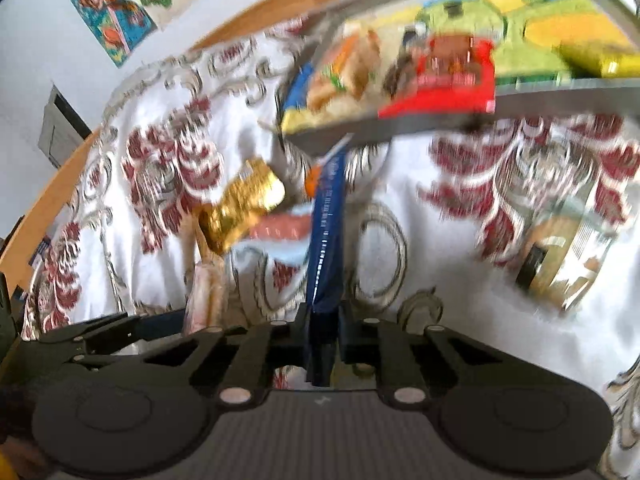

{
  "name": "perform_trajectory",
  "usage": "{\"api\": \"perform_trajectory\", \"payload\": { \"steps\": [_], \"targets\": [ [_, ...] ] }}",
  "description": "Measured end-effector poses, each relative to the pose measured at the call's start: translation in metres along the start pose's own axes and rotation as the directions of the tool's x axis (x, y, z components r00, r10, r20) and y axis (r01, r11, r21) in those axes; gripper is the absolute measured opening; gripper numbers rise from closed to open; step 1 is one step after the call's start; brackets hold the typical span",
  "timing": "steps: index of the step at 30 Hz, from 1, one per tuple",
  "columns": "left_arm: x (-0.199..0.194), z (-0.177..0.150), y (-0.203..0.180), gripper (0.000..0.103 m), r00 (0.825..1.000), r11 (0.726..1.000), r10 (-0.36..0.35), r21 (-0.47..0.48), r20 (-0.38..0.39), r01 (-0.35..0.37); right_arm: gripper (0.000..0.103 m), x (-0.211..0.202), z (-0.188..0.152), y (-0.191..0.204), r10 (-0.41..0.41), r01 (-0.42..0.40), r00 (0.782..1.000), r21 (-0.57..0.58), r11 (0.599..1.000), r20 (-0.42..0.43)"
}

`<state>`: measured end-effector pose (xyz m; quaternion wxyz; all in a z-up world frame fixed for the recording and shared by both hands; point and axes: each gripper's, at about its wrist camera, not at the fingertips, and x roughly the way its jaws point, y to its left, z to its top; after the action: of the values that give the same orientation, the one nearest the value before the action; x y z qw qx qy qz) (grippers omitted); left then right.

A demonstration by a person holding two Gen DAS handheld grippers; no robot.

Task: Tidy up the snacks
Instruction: 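Carry the rice-cracker pack into the tray with the left tool while the right tool carries the blue pack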

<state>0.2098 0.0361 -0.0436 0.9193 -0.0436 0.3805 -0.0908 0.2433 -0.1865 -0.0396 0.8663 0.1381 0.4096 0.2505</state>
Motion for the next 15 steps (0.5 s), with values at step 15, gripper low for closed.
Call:
{"api": "perform_trajectory", "payload": {
  "steps": [15],
  "targets": [
    [-0.018, 0.072, -0.033, 0.068, 0.957, 0.997, 0.068, -0.042, 0.283, -0.059, 0.015, -0.056, 0.038, -0.011, 0.026, -0.045, 0.967, 0.069, 0.997, 0.254]
  ]
}}
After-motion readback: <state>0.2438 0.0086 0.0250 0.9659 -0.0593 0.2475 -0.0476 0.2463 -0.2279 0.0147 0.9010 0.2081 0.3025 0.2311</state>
